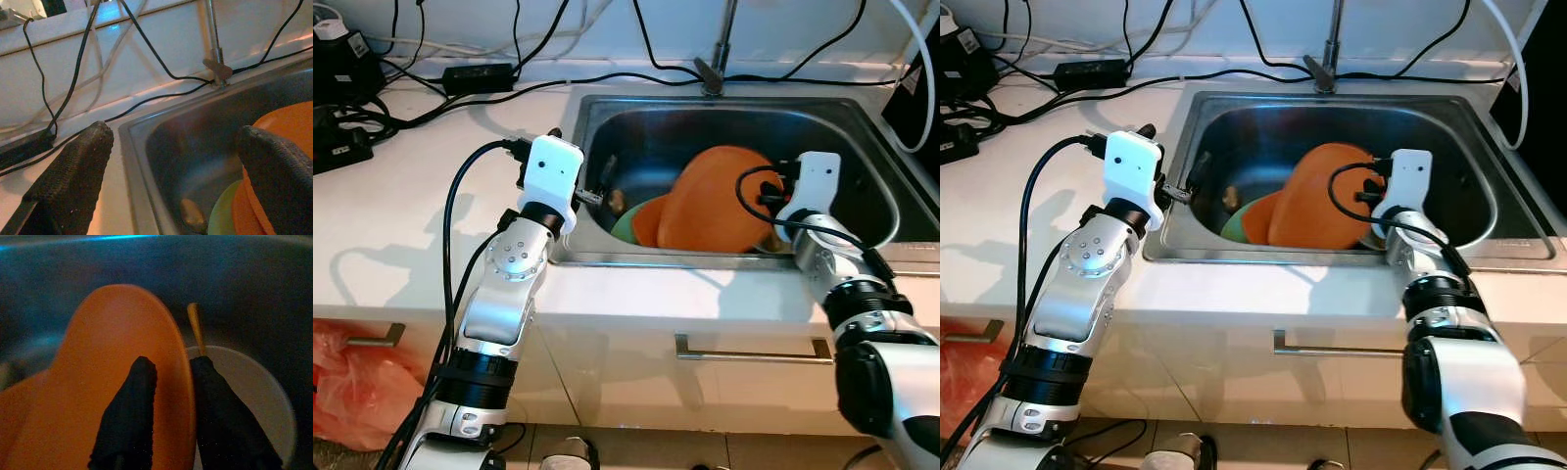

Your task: Kitchen organization

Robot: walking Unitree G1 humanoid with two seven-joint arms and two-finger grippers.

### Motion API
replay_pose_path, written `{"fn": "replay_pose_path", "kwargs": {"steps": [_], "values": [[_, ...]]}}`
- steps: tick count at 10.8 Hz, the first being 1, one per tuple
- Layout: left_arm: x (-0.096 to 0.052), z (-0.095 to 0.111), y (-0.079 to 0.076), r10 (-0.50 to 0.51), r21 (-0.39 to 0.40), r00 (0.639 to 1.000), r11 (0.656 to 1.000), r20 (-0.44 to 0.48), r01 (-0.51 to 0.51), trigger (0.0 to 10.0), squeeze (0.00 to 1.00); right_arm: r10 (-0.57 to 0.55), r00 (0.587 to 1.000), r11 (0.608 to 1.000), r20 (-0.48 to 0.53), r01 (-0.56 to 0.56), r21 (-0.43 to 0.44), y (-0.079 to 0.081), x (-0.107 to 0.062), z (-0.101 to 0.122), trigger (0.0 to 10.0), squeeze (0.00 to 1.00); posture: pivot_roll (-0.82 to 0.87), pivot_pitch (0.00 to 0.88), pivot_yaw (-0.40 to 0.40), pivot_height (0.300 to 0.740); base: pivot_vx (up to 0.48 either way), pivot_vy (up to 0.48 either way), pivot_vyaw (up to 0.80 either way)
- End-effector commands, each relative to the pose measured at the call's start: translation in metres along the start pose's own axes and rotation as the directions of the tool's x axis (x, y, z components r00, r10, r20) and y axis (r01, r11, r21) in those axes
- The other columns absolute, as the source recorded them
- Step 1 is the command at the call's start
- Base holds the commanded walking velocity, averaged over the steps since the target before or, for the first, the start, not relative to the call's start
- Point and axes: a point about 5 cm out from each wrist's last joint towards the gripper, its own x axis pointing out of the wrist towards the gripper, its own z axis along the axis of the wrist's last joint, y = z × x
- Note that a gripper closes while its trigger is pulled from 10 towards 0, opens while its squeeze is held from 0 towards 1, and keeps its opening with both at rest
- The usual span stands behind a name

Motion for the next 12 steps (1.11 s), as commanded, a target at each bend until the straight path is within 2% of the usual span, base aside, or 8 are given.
{"fn": "replay_pose_path", "kwargs": {"steps": [1,4,8,9,10,12], "values": [[-0.001,0.001,0.001,-0.007,-0.01,1.0,1.0,-0.004,0.007,10.0,1.0,-0.026,0.999,0.999,-0.037,0.025,-0.025,-0.008,-0.002,-0.008,10.0,1.0,0.25,0.065,0.039,0.74,0.0,0.0,0.0],[-0.002,-0.001,-0.004,-0.076,-0.039,0.997,0.996,-0.024,0.075,10.0,1.0,-0.033,0.999,0.997,-0.025,0.032,-0.07,-0.013,-0.003,-0.005,10.0,1.0,0.26,0.065,0.038,0.74,0.0,0.0,0.0],[-0.004,-0.003,-0.001,-0.052,-0.053,0.997,0.997,-0.049,0.049,10.0,1.0,-0.017,1.0,0.995,0.017,0.018,-0.099,-0.015,-0.004,0.005,10.0,1.0,0.25,0.063,0.041,0.74,0.0,0.0,0.0],[-0.006,-0.002,0.001,-0.046,-0.068,0.998,0.997,-0.051,0.042,10.0,0.12,0.003,0.999,0.993,0.039,0.001,-0.114,-0.013,-0.005,0.009,10.0,1.0,0.25,0.063,0.041,0.74,0.0,0.0,0.0],[-0.009,-0.001,0.003,-0.017,-0.069,0.999,0.997,-0.036,0.015,10.0,0.0,0.017,0.997,0.989,0.073,-0.006,-0.149,-0.01,-0.007,0.013,10.0,1.0,0.24,0.062,0.039,0.74,0.0,0.0,0.0],[-0.015,0.002,0.01,0.078,-0.094,0.997,0.993,-0.006,-0.078,10.0,0.0,0.066,0.987,0.984,0.144,-0.04,-0.174,0.002,-0.015,0.017,10.0,1.0,0.22,0.061,0.033,0.74,0.0,0.0,0.0]]}}
